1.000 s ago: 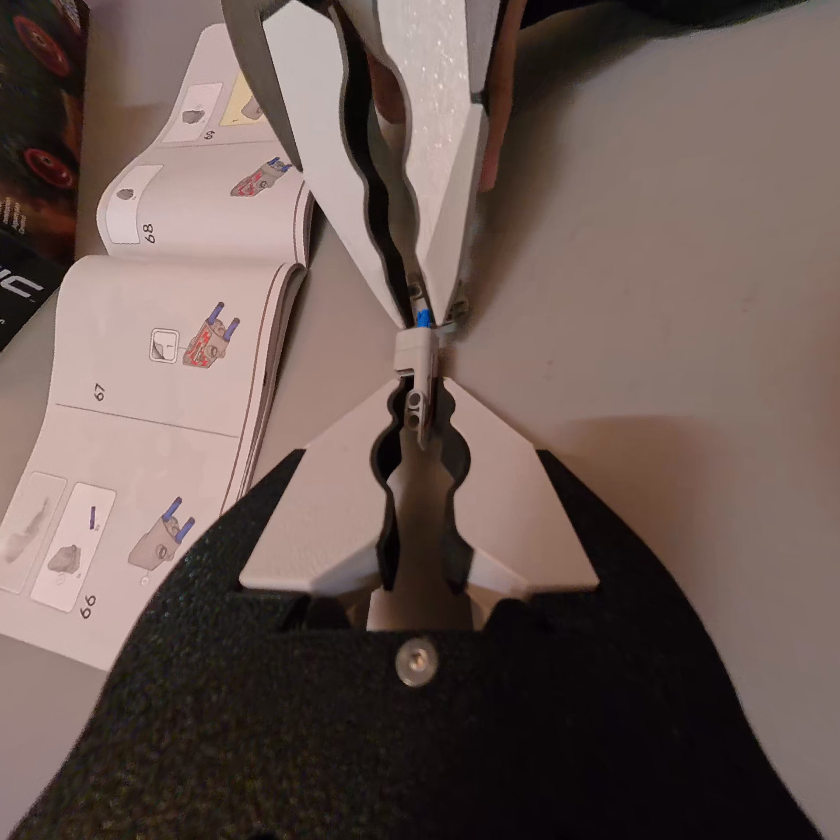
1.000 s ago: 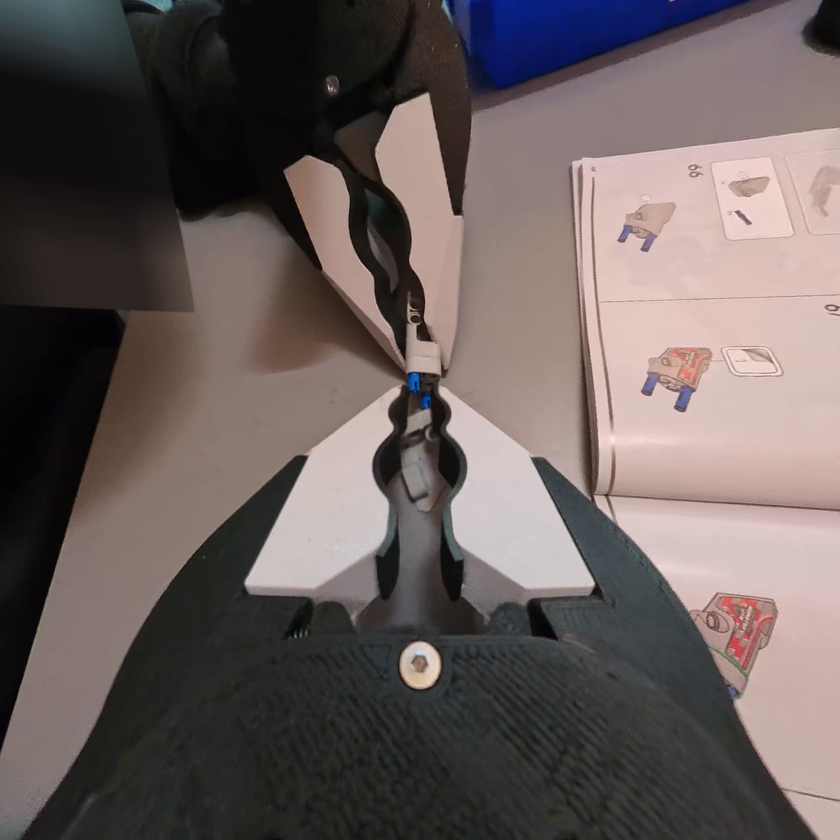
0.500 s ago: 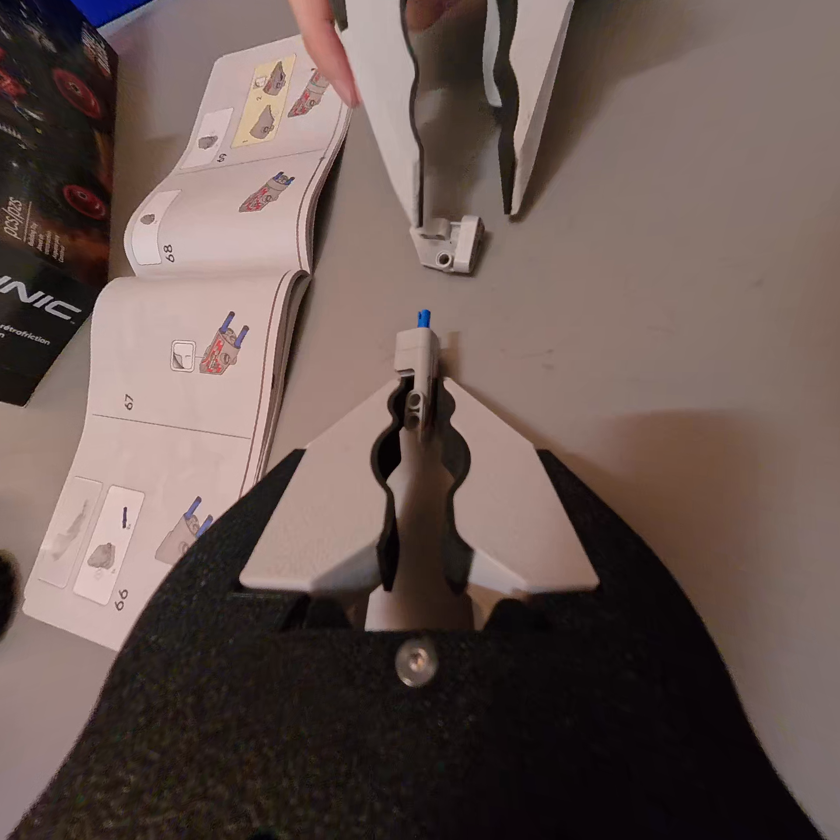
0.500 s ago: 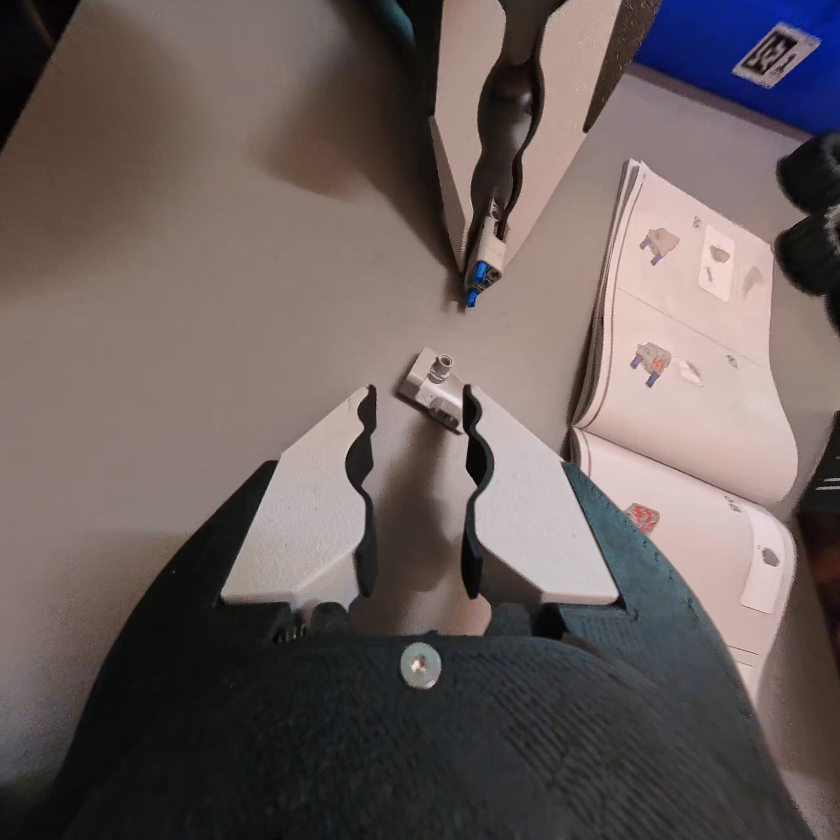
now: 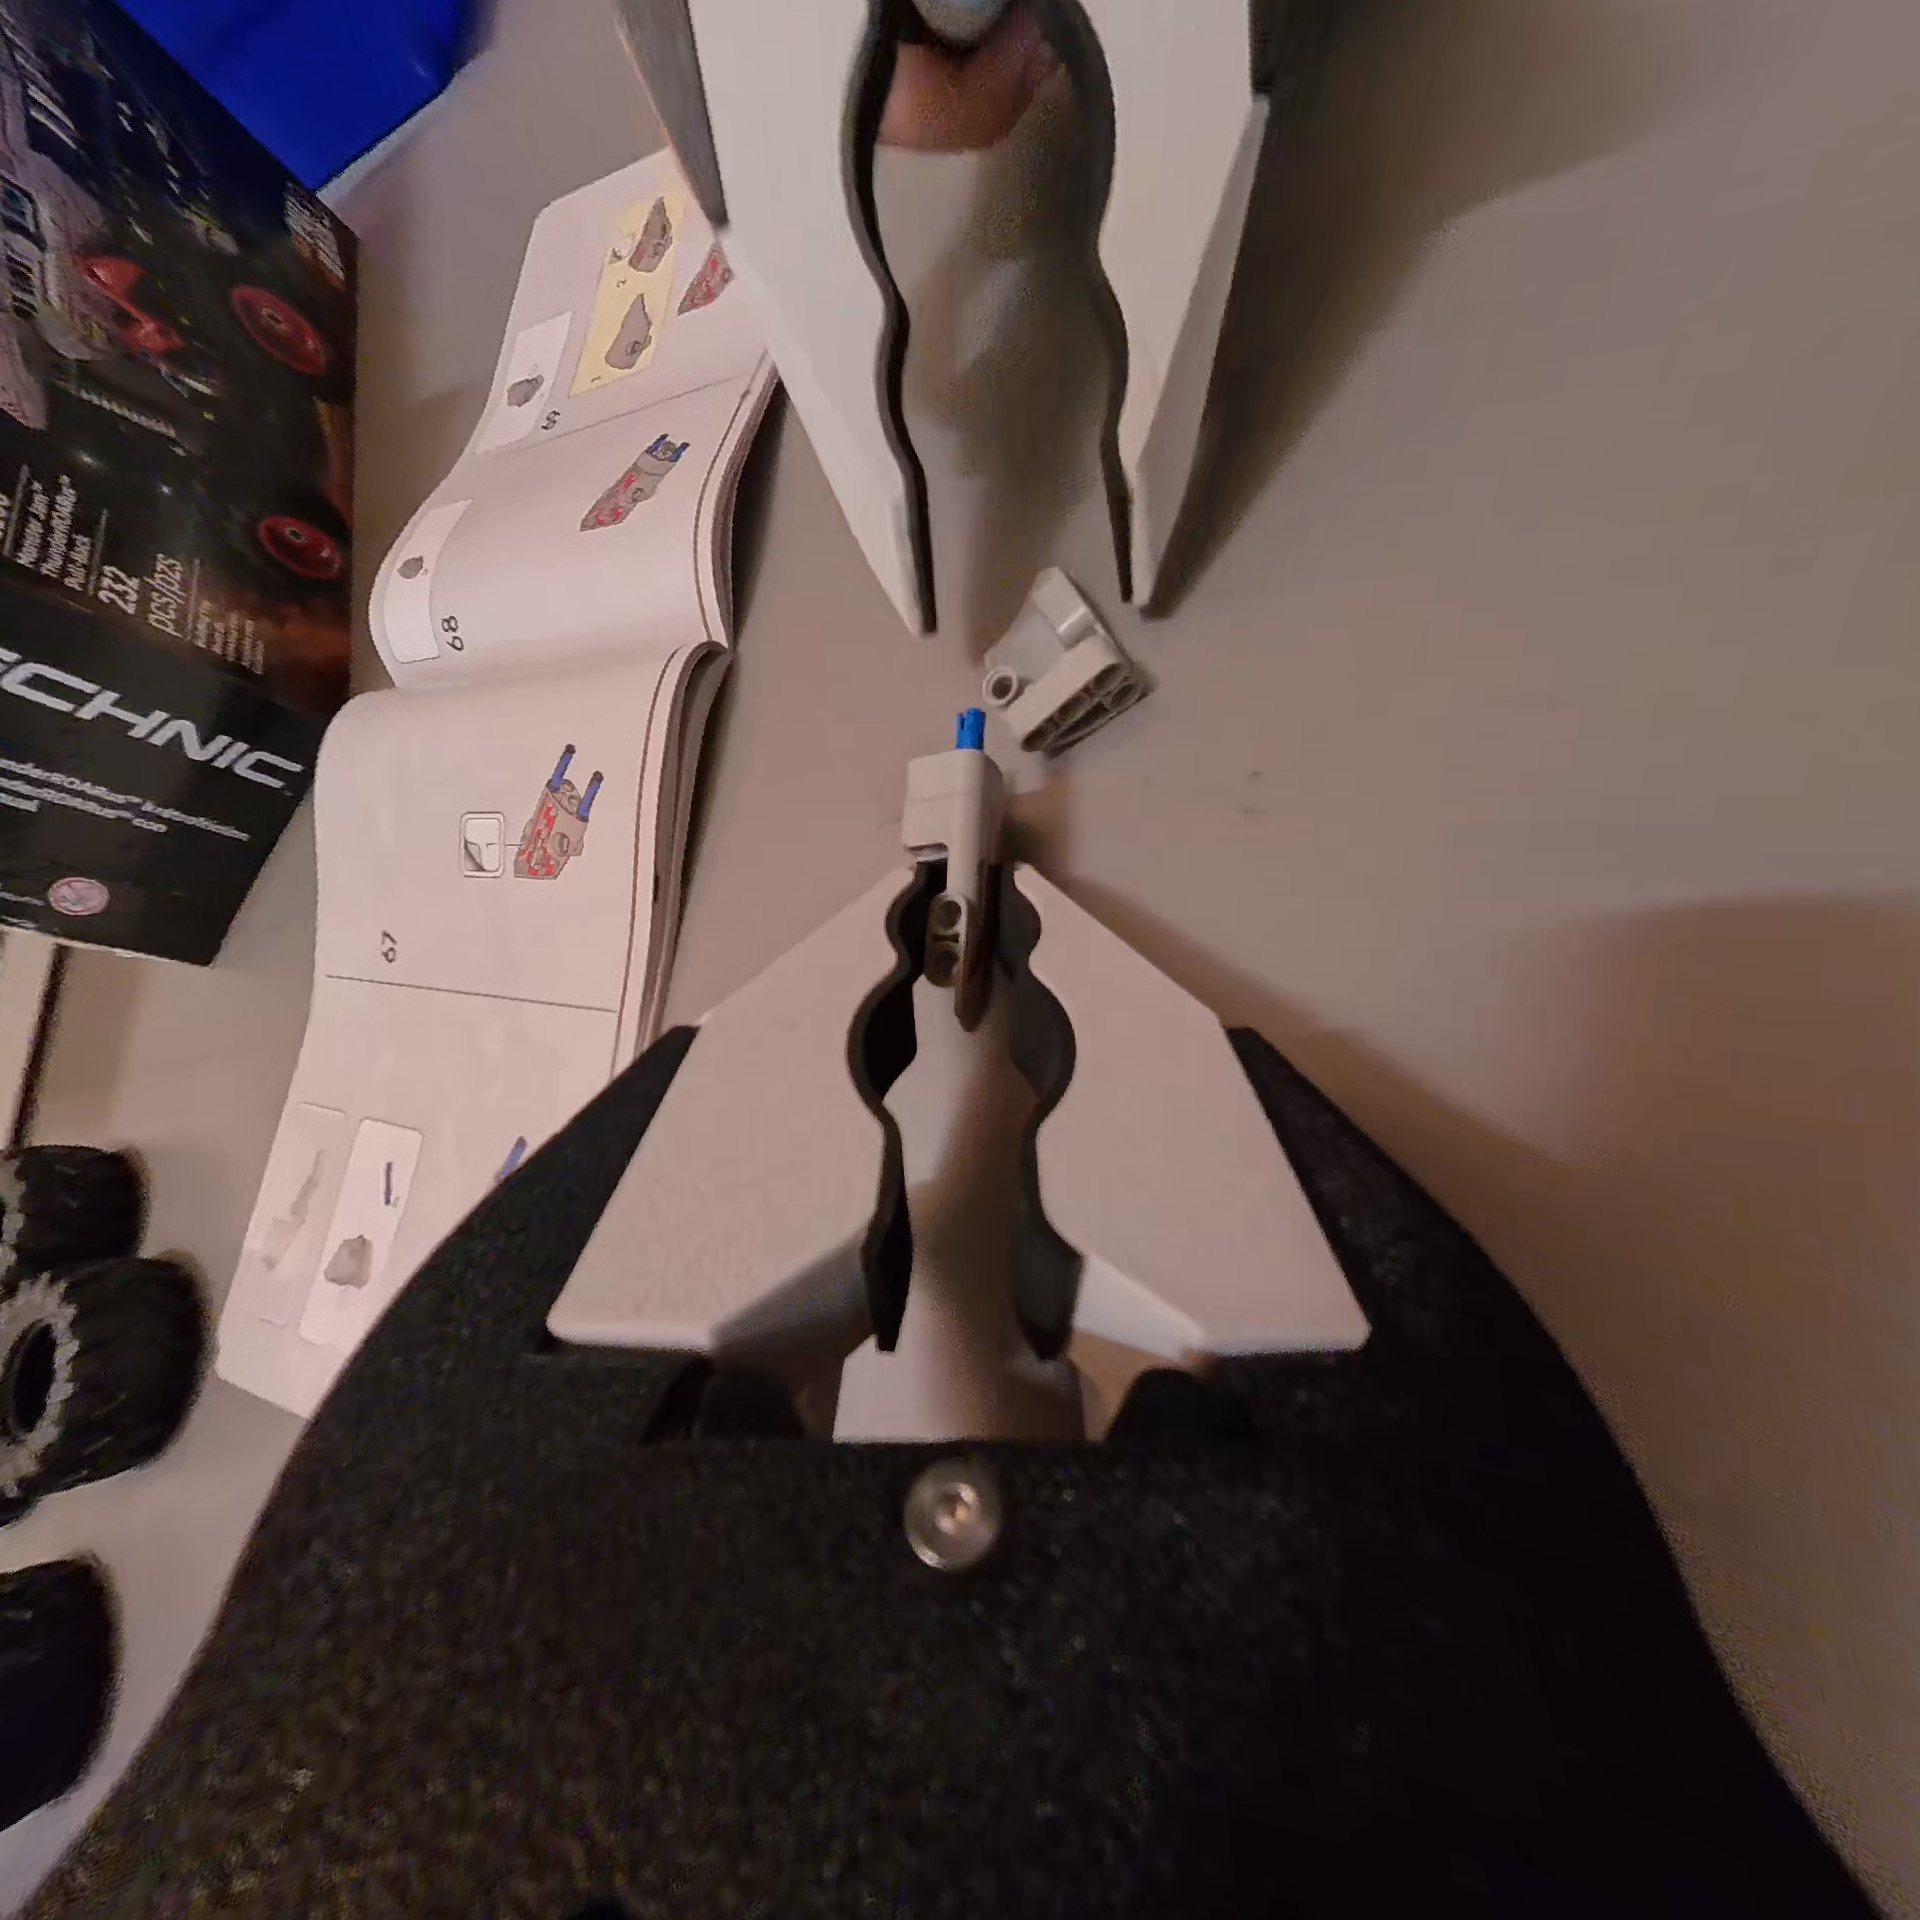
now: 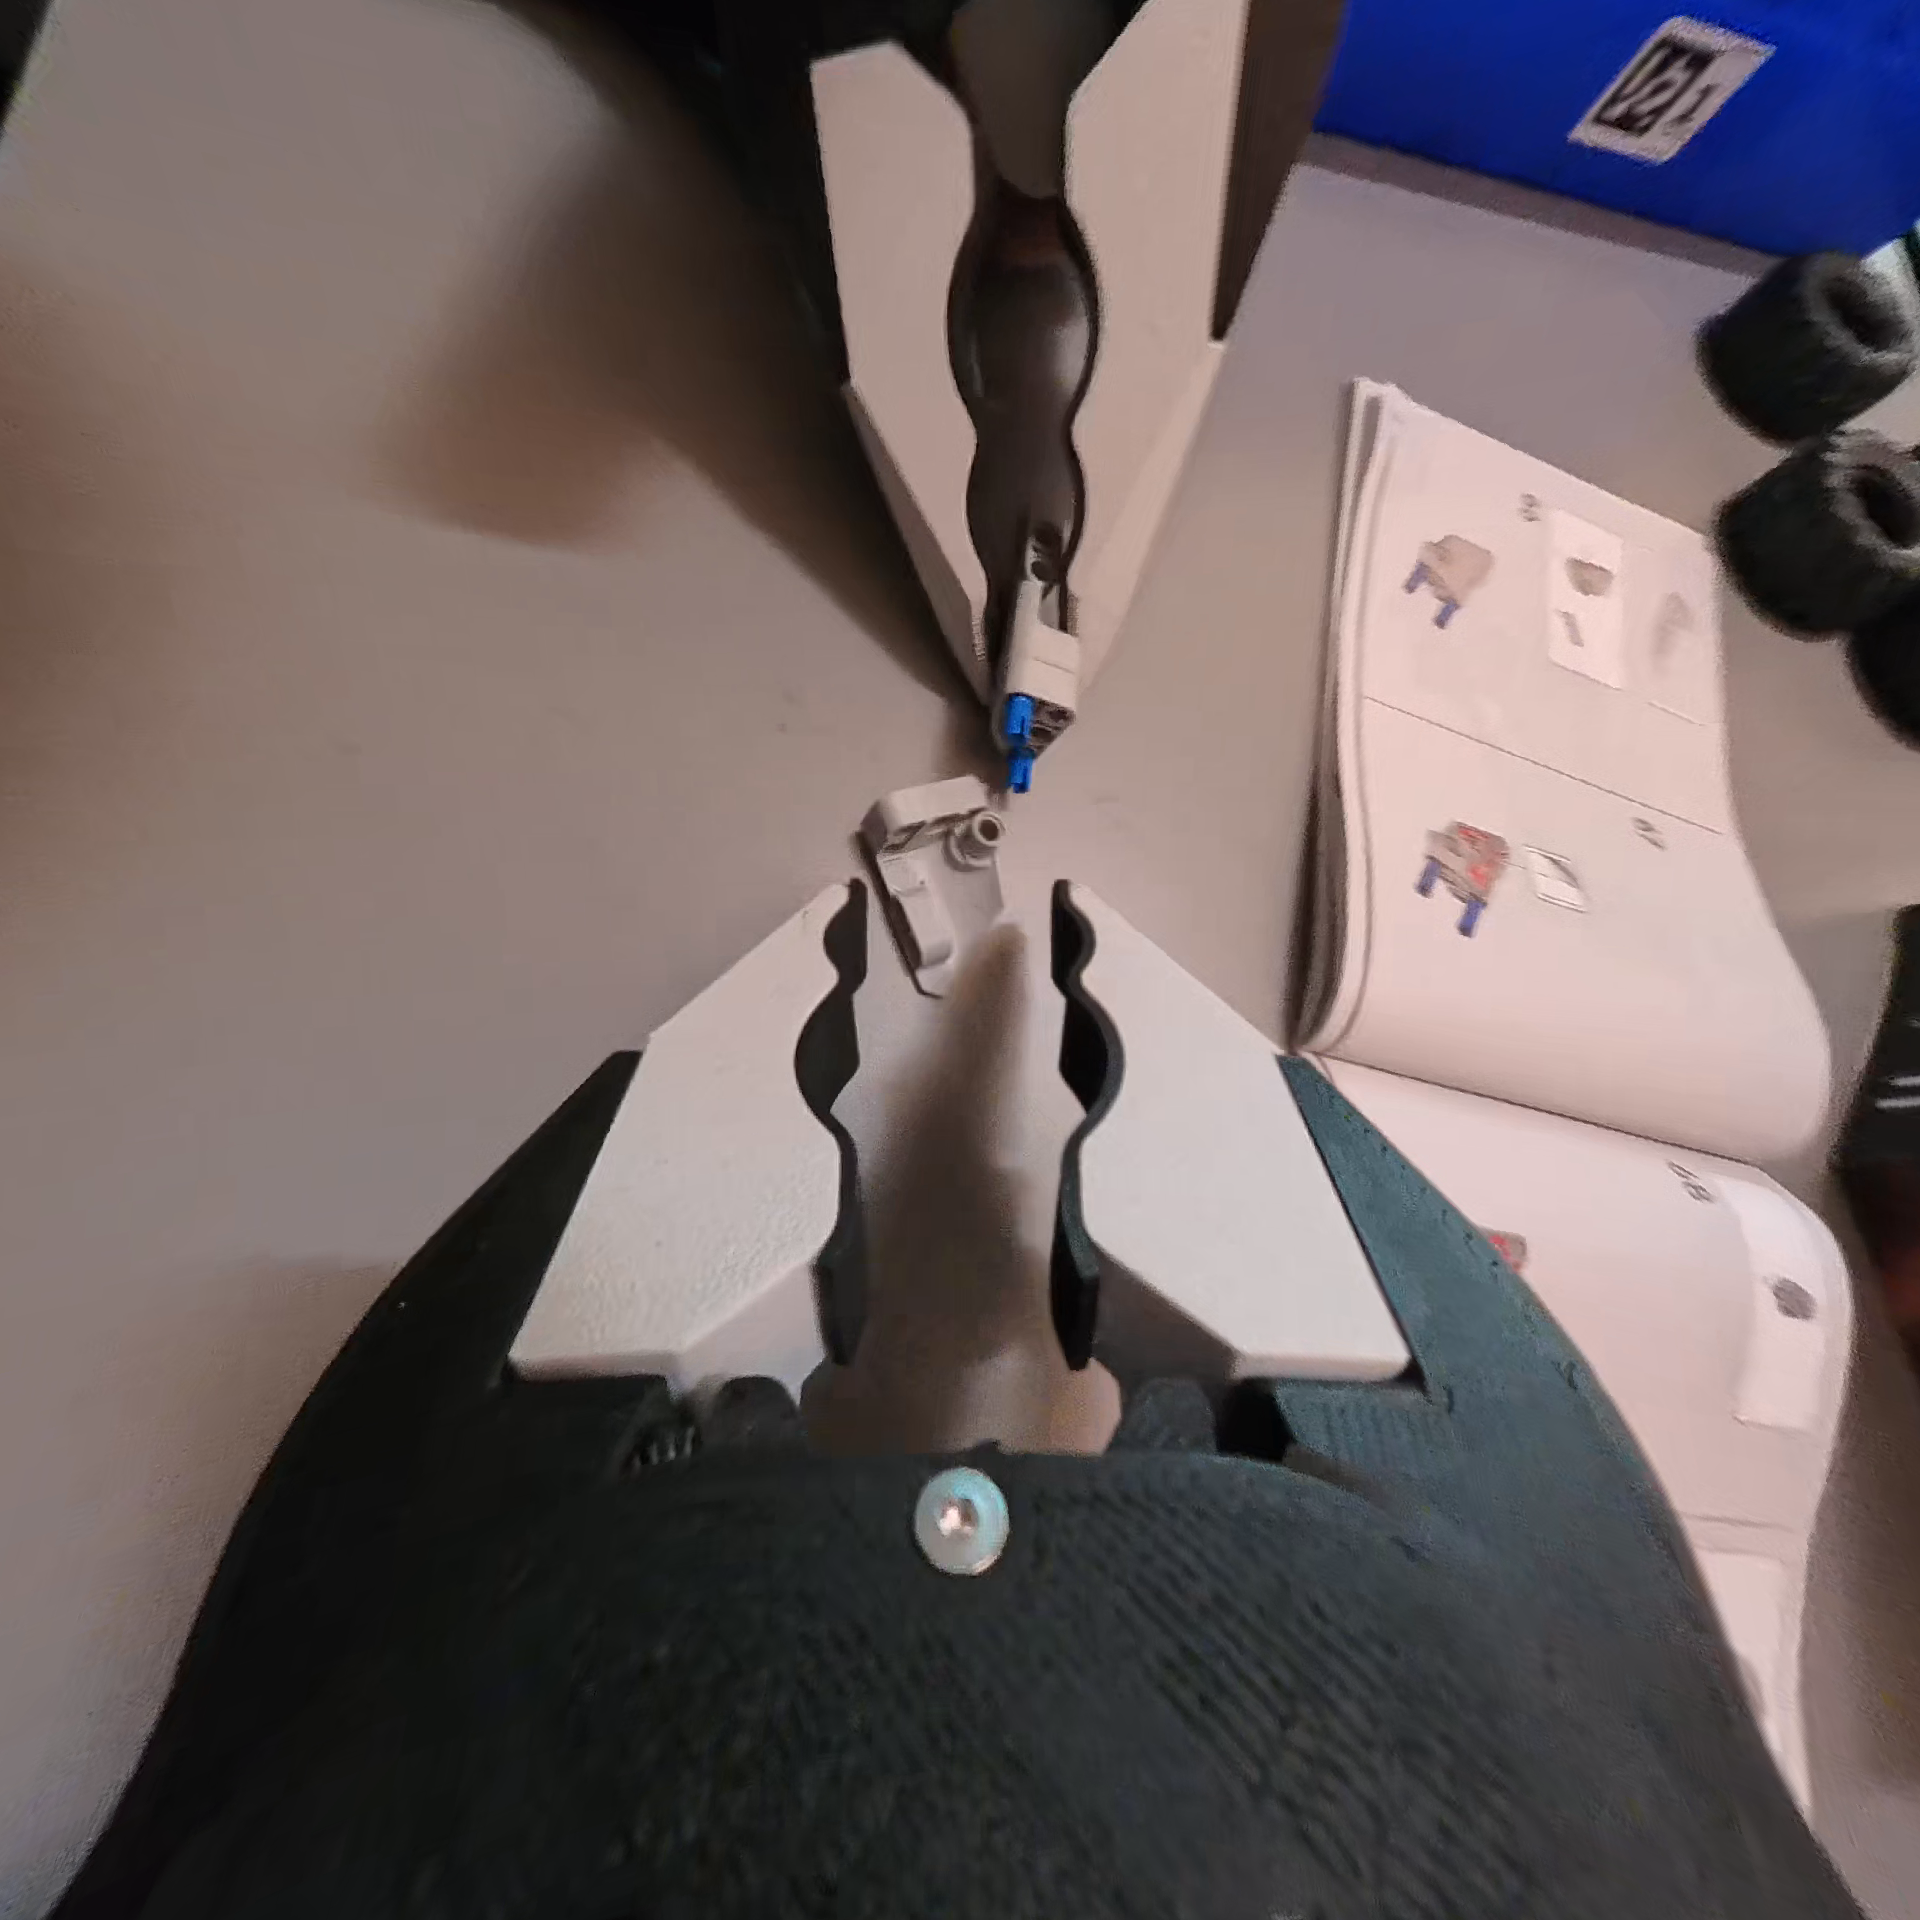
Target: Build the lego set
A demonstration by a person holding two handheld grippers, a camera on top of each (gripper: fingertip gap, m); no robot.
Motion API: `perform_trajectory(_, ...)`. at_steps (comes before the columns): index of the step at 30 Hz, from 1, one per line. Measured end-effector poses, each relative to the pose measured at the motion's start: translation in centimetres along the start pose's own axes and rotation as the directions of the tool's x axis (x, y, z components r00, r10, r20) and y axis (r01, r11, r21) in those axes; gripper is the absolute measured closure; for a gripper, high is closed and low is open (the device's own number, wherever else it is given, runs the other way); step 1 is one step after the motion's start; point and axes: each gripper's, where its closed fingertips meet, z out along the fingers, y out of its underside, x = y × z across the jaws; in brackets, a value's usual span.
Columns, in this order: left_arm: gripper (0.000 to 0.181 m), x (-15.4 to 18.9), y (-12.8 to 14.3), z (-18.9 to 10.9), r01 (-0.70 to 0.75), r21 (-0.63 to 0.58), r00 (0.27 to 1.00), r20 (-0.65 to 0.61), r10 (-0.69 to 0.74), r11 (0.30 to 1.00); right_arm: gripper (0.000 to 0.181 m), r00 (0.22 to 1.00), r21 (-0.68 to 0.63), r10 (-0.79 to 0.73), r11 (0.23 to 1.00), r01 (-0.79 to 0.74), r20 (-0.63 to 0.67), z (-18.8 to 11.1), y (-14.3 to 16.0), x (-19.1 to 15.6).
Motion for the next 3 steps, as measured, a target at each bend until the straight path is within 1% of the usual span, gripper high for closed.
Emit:
perform_trajectory(1,0.172,-0.12,0.03,-0.01,-0.017,-0.004,1.000,0.016,0.017,1.000,0.149,1.000,0.024,-0.005,1.000,0.005,0.002,-0.43,-0.25,-0.12)
perform_trajectory(2,0.172,-0.29,0.10,-0.02,-0.033,-0.013,0.999,0.035,0.033,0.999,0.152,1.000,0.044,-0.025,0.999,0.025,0.004,-0.67,-0.42,-0.27)
perform_trajectory(3,0.172,-0.45,0.15,-0.03,-0.046,-0.021,0.998,0.052,0.047,0.999,0.152,0.998,0.043,-0.055,0.998,0.055,0.009,-0.70,-0.31,-0.48)
